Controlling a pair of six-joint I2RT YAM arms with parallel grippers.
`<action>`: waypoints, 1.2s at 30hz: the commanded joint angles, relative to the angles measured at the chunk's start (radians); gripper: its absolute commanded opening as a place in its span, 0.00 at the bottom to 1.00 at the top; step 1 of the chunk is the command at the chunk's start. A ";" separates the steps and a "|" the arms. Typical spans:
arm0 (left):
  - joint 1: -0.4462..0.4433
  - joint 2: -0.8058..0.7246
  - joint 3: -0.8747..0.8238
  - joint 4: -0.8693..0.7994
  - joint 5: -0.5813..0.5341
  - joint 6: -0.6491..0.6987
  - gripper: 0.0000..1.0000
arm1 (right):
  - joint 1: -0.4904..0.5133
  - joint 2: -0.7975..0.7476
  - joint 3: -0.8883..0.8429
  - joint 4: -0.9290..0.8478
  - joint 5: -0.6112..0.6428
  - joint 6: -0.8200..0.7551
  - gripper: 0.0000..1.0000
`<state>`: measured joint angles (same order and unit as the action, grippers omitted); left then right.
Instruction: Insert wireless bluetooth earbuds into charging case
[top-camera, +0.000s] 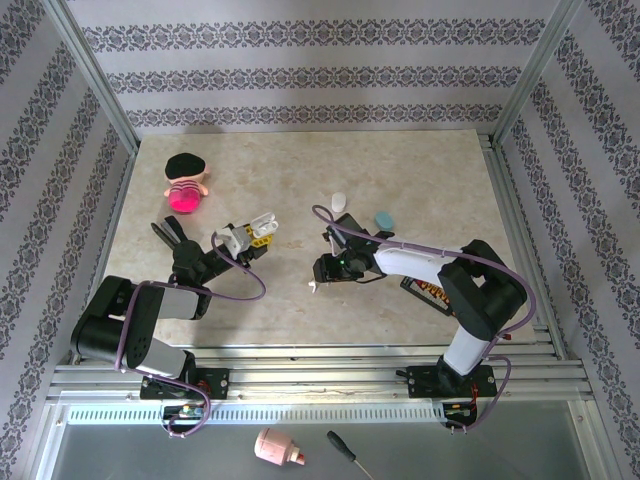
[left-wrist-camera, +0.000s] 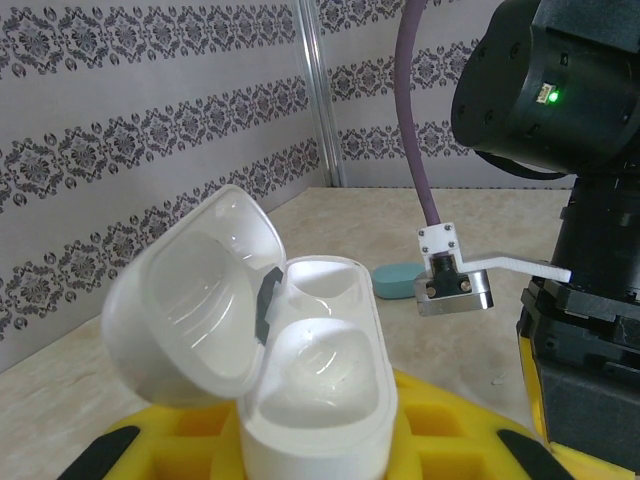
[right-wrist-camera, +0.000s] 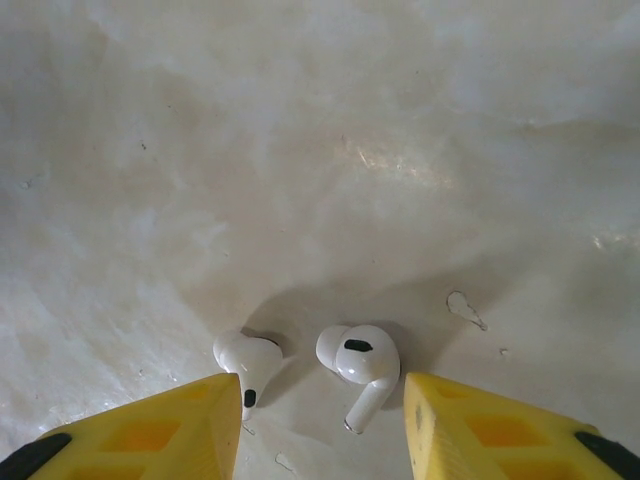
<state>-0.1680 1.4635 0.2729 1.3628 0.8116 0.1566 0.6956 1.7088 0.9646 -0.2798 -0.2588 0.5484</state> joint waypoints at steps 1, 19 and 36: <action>0.018 -0.005 -0.001 0.064 0.035 -0.013 0.01 | -0.016 -0.012 0.057 -0.075 -0.006 -0.094 0.47; 0.028 -0.027 -0.023 0.064 0.067 -0.012 0.01 | -0.109 0.184 0.332 -0.423 -0.190 -0.428 0.38; 0.029 -0.006 -0.005 0.064 0.088 -0.022 0.01 | -0.109 0.287 0.367 -0.409 -0.262 -0.455 0.35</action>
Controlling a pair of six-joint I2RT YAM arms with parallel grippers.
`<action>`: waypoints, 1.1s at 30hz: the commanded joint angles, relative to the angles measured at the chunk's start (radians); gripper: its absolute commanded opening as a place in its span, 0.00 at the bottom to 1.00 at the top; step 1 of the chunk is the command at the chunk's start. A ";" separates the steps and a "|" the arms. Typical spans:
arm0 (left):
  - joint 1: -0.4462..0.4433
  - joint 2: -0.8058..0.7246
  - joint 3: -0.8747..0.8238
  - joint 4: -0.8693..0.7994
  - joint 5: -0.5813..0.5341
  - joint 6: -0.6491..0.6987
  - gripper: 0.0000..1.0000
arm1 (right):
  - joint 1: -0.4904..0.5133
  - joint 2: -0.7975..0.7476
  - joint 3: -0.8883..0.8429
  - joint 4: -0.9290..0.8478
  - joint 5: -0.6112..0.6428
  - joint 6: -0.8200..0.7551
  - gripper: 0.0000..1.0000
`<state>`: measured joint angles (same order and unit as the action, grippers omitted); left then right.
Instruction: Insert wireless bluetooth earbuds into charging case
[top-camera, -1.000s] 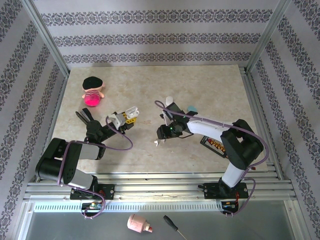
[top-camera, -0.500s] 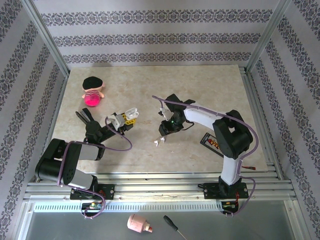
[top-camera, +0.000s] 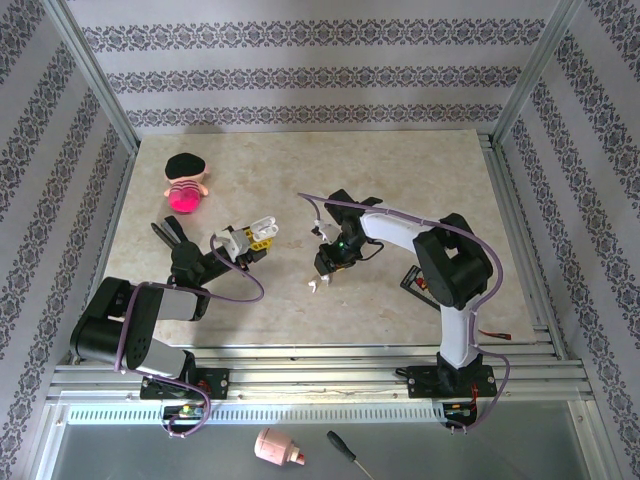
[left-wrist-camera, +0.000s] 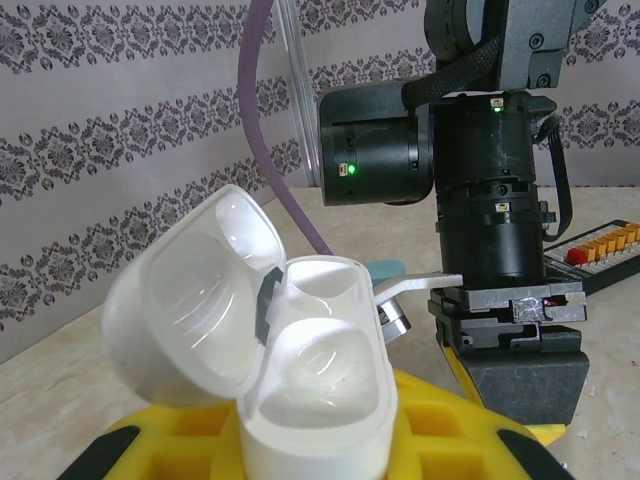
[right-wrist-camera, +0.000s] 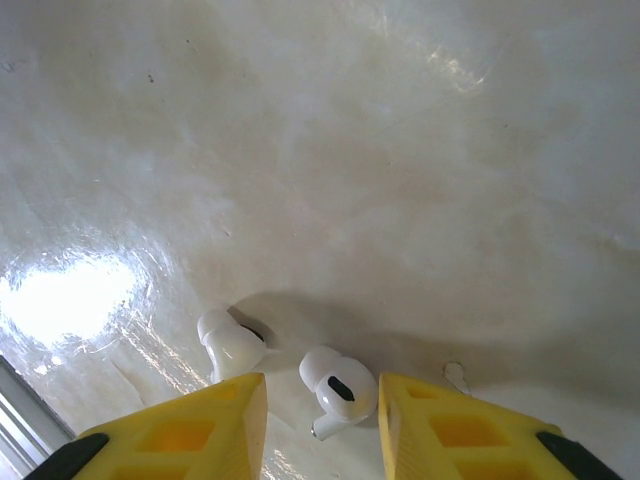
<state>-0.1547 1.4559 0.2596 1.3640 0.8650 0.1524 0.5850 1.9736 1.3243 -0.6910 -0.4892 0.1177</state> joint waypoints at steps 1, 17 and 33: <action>0.016 0.000 0.009 0.063 0.035 -0.019 0.01 | 0.000 0.025 0.006 0.003 -0.036 -0.023 0.35; 0.016 -0.008 0.013 0.063 0.042 -0.032 0.01 | -0.010 0.039 -0.059 0.041 -0.051 -0.029 0.33; 0.015 -0.009 0.010 0.063 0.013 -0.033 0.02 | -0.010 -0.048 -0.101 0.088 0.025 -0.036 0.19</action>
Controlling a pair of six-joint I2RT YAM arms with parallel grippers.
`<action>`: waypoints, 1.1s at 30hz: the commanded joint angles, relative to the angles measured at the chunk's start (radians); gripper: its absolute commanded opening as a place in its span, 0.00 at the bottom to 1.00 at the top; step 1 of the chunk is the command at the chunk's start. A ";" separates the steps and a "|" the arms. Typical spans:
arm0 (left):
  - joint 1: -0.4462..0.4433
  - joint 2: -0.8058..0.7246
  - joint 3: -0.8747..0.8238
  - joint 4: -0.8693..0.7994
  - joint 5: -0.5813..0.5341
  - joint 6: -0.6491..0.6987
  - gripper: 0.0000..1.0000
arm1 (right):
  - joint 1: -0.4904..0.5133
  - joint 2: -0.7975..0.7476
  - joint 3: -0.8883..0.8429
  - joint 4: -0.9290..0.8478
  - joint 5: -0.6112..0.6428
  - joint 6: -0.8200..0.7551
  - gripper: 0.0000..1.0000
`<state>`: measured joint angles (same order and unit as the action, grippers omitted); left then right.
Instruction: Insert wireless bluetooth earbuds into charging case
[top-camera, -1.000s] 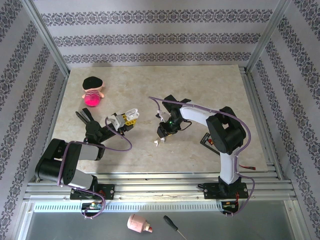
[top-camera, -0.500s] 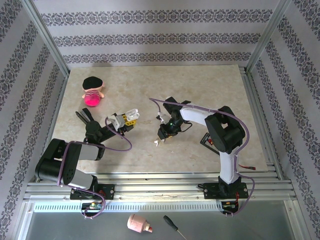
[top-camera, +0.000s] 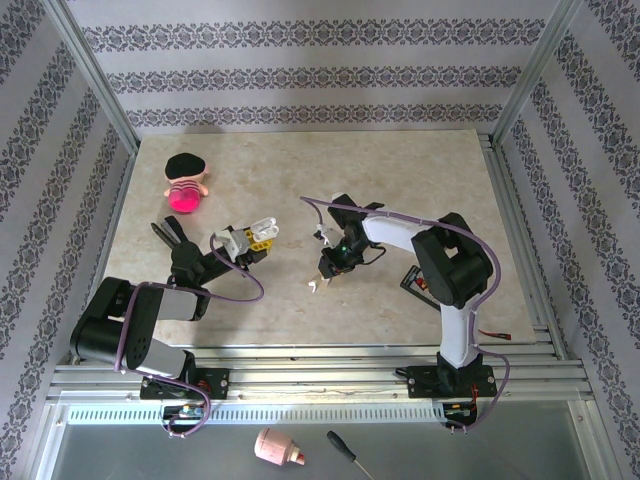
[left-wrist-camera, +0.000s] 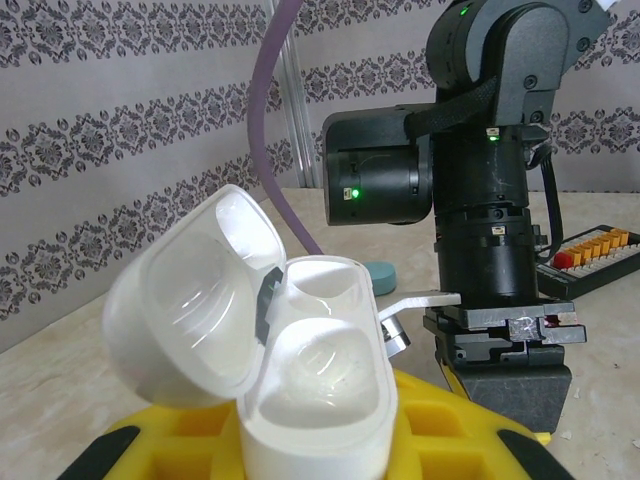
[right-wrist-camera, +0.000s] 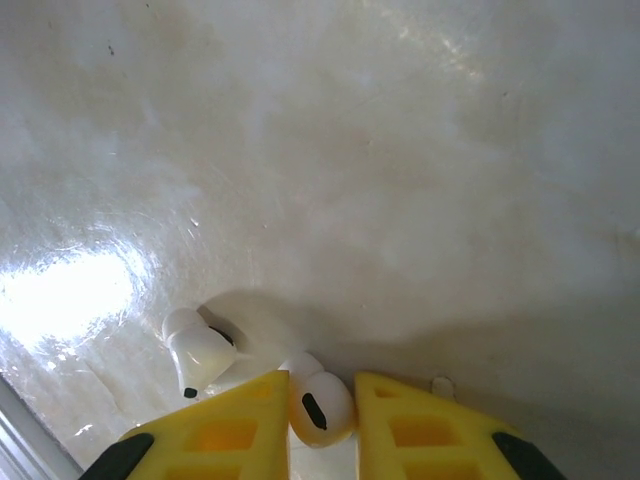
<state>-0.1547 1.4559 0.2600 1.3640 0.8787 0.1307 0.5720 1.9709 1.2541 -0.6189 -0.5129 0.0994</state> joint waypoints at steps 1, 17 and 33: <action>0.016 -0.008 0.011 0.063 0.000 -0.015 0.02 | 0.003 -0.064 -0.040 0.031 0.061 -0.018 0.18; -0.041 0.043 0.071 0.062 0.154 -0.168 0.01 | 0.059 -0.519 -0.162 0.357 0.319 -0.181 0.16; -0.131 0.051 0.096 0.062 0.157 -0.247 0.00 | 0.187 -0.654 -0.136 0.487 0.148 -0.468 0.14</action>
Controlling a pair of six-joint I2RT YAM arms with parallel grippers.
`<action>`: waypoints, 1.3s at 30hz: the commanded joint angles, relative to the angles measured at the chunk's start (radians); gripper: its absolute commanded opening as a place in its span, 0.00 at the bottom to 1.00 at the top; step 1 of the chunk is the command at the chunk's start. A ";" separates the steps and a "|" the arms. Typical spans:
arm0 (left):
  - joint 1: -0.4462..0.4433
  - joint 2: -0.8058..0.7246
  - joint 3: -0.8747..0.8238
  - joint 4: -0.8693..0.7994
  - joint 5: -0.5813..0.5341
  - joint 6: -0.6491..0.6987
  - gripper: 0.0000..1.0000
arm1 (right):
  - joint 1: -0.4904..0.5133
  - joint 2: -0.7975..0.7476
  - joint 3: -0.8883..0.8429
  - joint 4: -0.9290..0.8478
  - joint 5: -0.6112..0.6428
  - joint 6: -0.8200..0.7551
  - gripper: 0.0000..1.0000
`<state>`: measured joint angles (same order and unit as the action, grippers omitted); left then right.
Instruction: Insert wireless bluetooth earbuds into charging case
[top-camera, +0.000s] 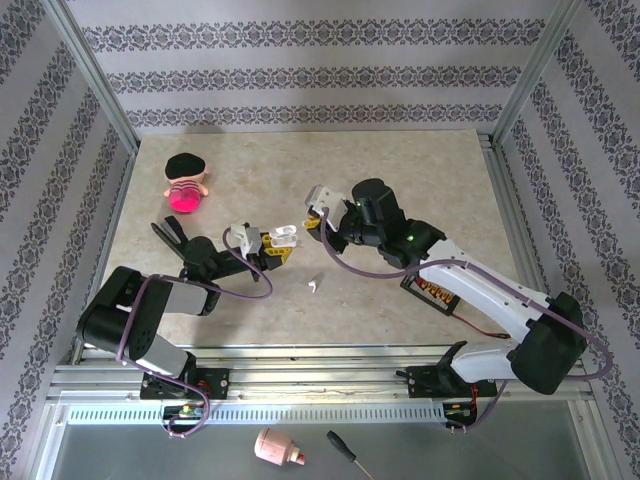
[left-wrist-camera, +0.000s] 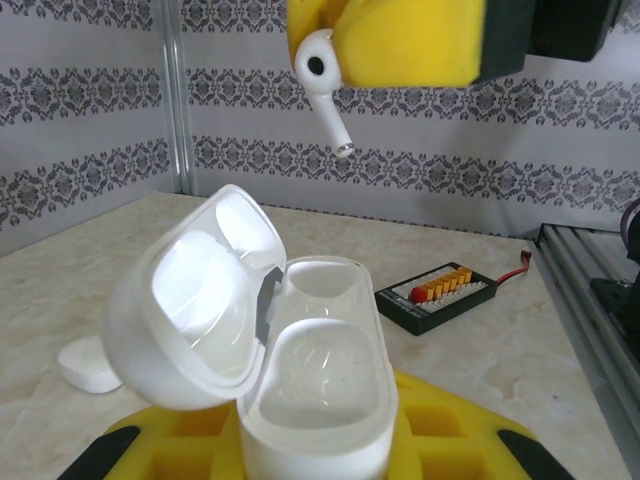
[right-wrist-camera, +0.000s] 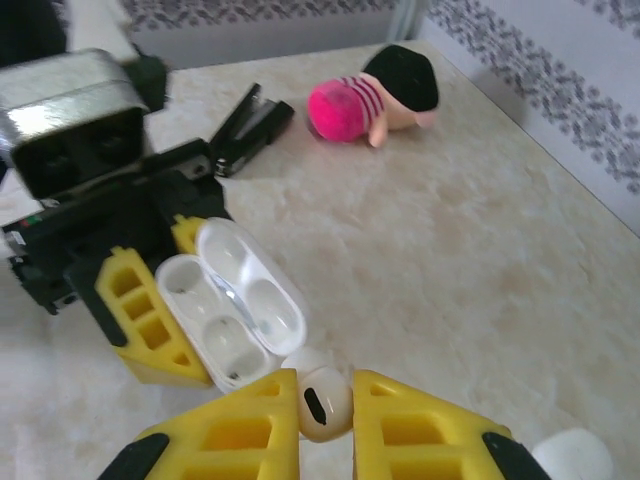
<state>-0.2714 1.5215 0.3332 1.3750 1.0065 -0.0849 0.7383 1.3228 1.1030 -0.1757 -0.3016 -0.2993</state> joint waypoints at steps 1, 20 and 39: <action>-0.016 -0.016 0.024 0.051 0.033 -0.035 0.00 | 0.029 0.000 0.016 0.053 -0.065 -0.080 0.14; -0.017 -0.044 0.042 0.050 0.096 -0.099 0.00 | 0.075 0.066 0.035 0.041 0.048 -0.200 0.12; -0.017 -0.037 0.059 0.051 0.101 -0.108 0.00 | 0.076 0.053 0.021 -0.045 0.007 -0.256 0.22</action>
<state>-0.2760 1.5009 0.3695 1.3739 1.0691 -0.1814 0.8097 1.3872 1.1191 -0.1871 -0.2813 -0.5373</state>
